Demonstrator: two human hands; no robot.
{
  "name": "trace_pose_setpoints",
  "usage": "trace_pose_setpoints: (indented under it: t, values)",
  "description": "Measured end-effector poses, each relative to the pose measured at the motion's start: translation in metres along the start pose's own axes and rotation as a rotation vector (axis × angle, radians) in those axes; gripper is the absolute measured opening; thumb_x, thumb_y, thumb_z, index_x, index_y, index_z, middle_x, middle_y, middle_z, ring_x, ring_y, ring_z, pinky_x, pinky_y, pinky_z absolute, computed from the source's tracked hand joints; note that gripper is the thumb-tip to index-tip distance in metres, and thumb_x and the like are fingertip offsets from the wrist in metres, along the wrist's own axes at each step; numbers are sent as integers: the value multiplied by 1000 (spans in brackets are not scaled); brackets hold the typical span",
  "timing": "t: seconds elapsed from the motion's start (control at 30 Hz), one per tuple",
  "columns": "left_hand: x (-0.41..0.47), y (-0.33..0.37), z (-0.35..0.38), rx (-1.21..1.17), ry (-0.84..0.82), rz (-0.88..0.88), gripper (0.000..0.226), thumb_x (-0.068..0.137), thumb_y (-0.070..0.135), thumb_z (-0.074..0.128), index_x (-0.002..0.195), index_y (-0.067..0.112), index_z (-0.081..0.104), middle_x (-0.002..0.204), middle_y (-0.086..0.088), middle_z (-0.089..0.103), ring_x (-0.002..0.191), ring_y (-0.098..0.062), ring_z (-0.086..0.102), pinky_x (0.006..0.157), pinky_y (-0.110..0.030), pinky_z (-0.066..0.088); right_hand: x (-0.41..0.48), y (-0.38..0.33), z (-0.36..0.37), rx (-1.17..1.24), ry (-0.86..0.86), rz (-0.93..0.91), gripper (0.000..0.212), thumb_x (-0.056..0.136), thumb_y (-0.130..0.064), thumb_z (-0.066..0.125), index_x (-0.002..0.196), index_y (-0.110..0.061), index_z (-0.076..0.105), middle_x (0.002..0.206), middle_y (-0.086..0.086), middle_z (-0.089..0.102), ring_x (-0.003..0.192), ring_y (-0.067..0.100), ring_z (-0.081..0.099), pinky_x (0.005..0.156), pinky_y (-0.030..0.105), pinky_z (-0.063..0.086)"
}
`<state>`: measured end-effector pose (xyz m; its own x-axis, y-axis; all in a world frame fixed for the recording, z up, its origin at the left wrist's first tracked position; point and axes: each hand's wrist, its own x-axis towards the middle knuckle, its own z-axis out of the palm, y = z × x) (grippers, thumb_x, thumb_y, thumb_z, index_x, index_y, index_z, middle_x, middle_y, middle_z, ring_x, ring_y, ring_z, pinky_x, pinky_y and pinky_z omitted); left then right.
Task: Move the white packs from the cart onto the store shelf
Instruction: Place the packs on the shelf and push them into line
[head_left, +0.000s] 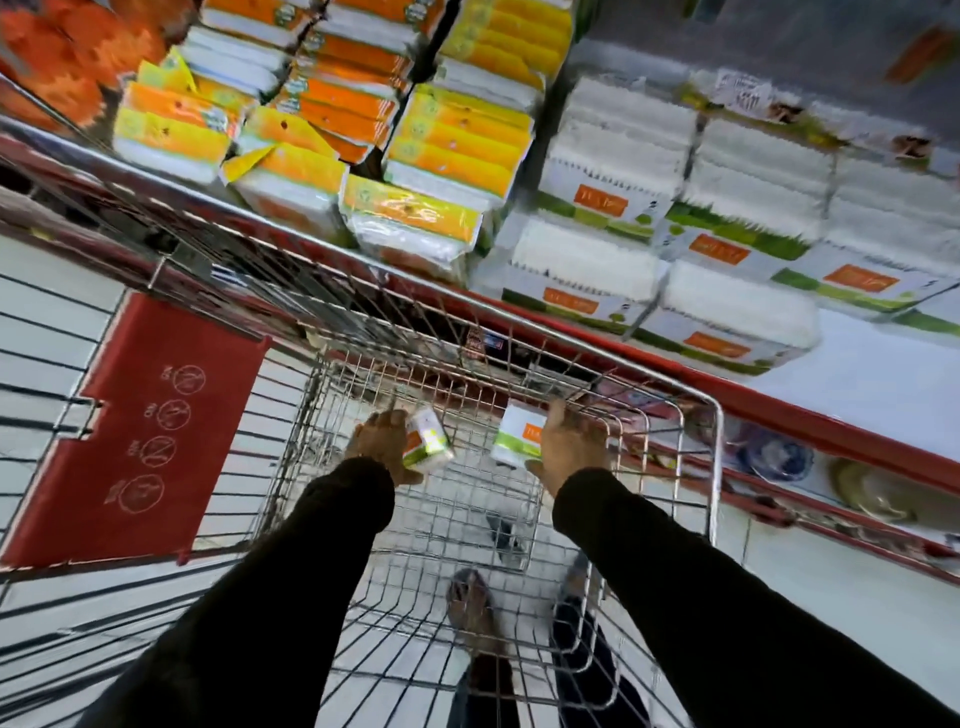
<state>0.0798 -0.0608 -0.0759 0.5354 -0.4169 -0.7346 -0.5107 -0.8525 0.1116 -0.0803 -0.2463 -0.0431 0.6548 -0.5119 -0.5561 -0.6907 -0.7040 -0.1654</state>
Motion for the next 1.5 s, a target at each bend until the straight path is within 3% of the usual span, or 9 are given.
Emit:
trace_pose_setpoints:
  t: [0.13,0.23,0.33,0.57,0.73,0.93,1.33,1.5]
  values:
    - [-14,6,6,-109,79,-12,110,61,35,92,138,-1,22,130,-20,56,116,-37,60,97,-43,53,-7,2,-6,-12,-22,18,101,73,-31,84,148,-11,19,133,17,51,116,33,56,92,47,52]
    - [-32,16,7,-48,133,15,89,71,33,85,131,5,26,112,-15,65,95,-29,69,80,-37,60,-16,-2,-10,-70,-51,30,86,73,-27,85,141,-7,36,139,15,42,126,31,45,99,44,49]
    - [-52,22,3,37,183,44,67,81,30,77,126,11,32,102,-8,67,88,-23,70,73,-31,61,-28,-7,-11,-81,-49,37,66,74,-20,83,131,-7,51,133,14,43,122,29,45,97,38,52]
    - [-108,36,-26,76,251,21,50,85,16,72,129,19,49,112,-5,67,97,-21,68,78,-35,63,-73,-12,-42,-29,-86,-29,39,84,-17,74,119,-11,59,115,7,60,101,24,63,76,30,57]
    - [-163,55,-64,39,346,-3,44,87,14,71,126,20,53,113,-5,66,95,-19,68,77,-30,60,-119,-12,-98,50,-1,-62,30,87,-10,69,116,-18,65,114,5,64,102,24,65,83,37,59]
    - [-237,92,-113,29,521,97,44,80,16,78,121,18,62,132,-7,53,120,-28,55,90,-41,58,-185,4,-178,139,201,-72,50,77,-9,78,122,-28,66,123,1,65,114,24,63,92,34,53]
    - [-294,254,-175,91,601,468,46,80,20,77,123,24,62,125,-4,53,115,-27,58,84,-41,57,-249,132,-290,123,462,152,49,79,-11,71,122,-33,66,129,-3,63,120,22,60,97,32,49]
    - [-280,330,-180,187,570,557,52,79,2,72,126,21,60,128,-5,51,120,-26,53,87,-40,58,-235,191,-309,65,474,213,48,79,-11,71,120,-35,66,124,-3,65,115,23,63,92,32,52]
